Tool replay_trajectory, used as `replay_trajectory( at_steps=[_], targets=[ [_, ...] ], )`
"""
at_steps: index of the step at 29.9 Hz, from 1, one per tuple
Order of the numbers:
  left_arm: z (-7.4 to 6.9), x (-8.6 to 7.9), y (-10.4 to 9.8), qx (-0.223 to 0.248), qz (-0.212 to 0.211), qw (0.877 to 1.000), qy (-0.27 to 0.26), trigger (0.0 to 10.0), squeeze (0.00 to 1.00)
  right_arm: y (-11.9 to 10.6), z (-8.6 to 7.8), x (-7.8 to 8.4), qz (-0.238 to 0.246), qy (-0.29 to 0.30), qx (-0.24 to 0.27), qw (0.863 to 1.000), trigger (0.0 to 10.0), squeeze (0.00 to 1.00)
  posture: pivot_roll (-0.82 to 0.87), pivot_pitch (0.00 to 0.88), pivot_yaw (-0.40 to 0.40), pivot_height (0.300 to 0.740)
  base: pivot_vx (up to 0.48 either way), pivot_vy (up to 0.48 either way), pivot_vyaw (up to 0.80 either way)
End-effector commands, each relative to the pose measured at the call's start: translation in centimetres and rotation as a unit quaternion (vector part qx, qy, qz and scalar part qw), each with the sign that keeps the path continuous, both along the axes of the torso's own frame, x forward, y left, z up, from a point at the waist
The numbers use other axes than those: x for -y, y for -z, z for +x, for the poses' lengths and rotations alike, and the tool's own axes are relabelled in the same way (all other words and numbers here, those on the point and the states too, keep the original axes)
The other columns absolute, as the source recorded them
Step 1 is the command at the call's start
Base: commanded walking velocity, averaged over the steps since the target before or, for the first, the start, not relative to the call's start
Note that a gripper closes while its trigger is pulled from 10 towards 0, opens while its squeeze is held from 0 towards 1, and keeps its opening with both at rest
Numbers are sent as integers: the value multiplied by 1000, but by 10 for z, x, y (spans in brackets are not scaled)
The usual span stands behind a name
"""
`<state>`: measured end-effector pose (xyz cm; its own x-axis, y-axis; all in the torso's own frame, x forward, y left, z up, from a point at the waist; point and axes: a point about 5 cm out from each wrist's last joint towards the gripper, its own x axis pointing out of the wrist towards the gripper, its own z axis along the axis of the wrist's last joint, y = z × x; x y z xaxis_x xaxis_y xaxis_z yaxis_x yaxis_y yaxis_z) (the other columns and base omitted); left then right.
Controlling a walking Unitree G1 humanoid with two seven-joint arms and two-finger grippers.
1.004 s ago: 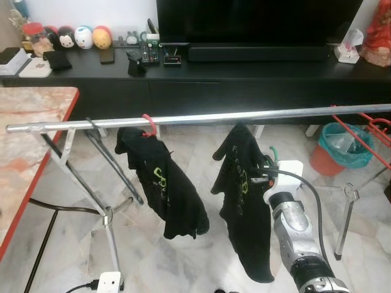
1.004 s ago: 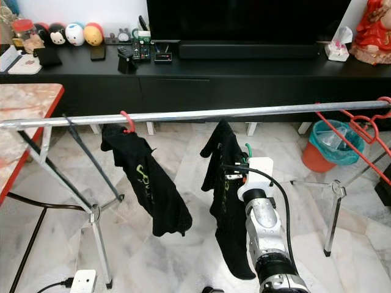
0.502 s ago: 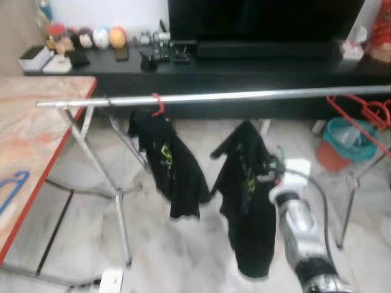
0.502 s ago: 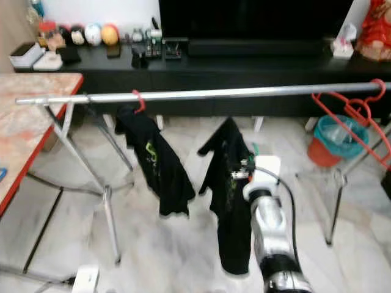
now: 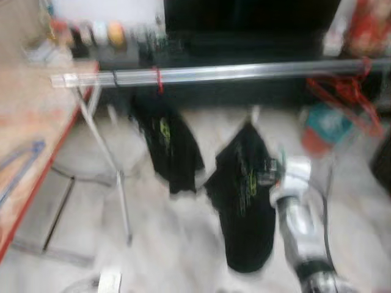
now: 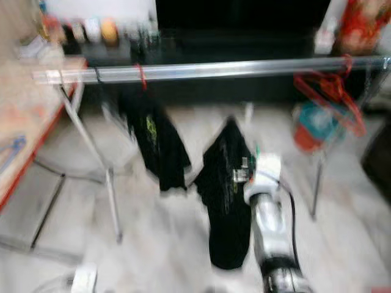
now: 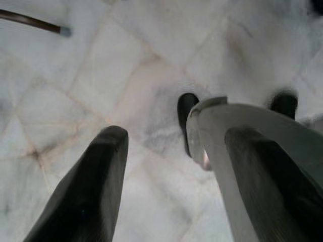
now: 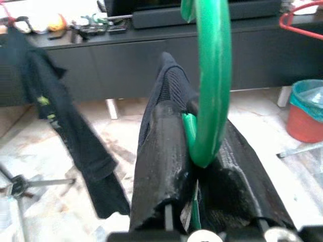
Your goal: Hang hanger
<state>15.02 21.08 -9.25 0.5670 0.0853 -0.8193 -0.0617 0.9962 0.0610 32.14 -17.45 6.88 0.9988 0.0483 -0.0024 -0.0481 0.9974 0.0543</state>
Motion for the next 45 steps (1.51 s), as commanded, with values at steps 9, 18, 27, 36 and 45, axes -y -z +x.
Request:
replay_trajectory(
  at_steps=[9, 18, 27, 36, 45],
  targets=[
    [-6, 3, 3, -10, -6, 1000, -5, 10000, 0, -10, 5, 3, -2, 2, 21, 1000, 10000, 0, 0, 53, -1, 740, -307, 0, 0],
    [-7, 3, 3, -10, -5, 1000, -5, 10000, 0, -11, 5, 1, -14, -4, 27, 1000, 10000, 0, -1, 64, -2, 740, -298, 0, 60],
    [-7, 3, 3, -8, -3, 1000, -2, 10000, 0, -10, 4, 0, -14, -4, 25, 1000, 10000, 0, -2, 67, 2, 740, 0, 0, 800],
    [-7, 1, 3, -10, -1, 1000, -3, 10000, 0, -9, 5, 2, -7, 3, 20, 1000, 10000, 0, -1, 67, 3, 740, 0, 0, 136],
    [-7, -12, 0, 1, 12, 1000, -5, 10000, 0, -10, 6, 9, -33, -2, 13, 999, 10000, 0, -5, 68, 2, 740, 0, 0, 0]
  ],
)
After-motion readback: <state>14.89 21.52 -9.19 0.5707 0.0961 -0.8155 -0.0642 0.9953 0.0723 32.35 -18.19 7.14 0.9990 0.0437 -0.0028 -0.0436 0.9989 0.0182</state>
